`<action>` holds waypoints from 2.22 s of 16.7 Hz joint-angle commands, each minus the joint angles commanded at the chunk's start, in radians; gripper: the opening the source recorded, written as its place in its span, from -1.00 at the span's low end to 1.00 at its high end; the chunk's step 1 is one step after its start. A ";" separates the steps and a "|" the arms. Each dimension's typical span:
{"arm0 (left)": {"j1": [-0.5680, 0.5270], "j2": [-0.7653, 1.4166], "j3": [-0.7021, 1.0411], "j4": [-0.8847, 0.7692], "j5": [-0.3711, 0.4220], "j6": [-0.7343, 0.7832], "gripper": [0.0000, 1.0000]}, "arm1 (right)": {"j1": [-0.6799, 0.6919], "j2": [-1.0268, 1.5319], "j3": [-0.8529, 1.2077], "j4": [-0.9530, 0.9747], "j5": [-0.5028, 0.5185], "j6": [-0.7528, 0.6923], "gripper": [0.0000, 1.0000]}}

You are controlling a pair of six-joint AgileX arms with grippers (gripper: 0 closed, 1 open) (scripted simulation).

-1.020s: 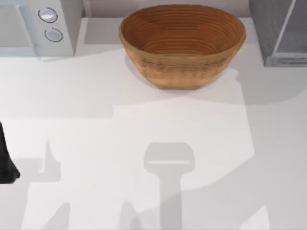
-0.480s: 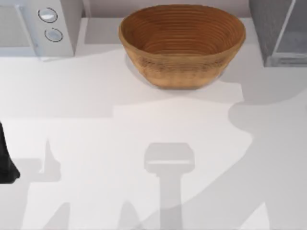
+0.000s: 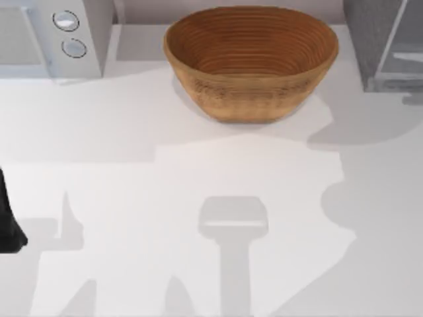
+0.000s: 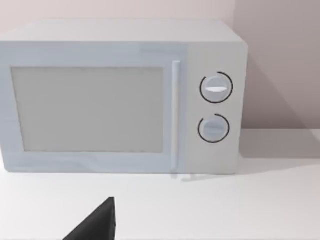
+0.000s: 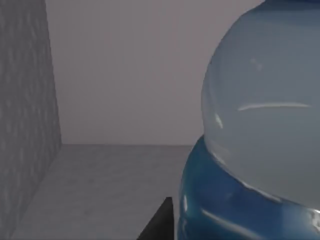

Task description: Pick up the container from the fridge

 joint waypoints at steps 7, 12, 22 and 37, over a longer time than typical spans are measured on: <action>0.000 0.000 0.000 0.000 0.000 0.000 1.00 | -0.028 -0.099 -0.157 0.069 -0.020 0.000 -1.00; 0.000 0.000 0.000 0.000 0.000 0.000 1.00 | -0.015 -0.113 -0.169 0.050 -0.014 0.001 -1.00; 0.000 0.000 0.000 0.000 0.000 0.000 1.00 | 0.080 -0.775 -0.427 -0.338 0.073 -0.001 -1.00; 0.000 0.000 0.000 0.000 0.000 0.000 1.00 | 0.257 -1.962 -0.908 -1.038 0.231 -0.001 -1.00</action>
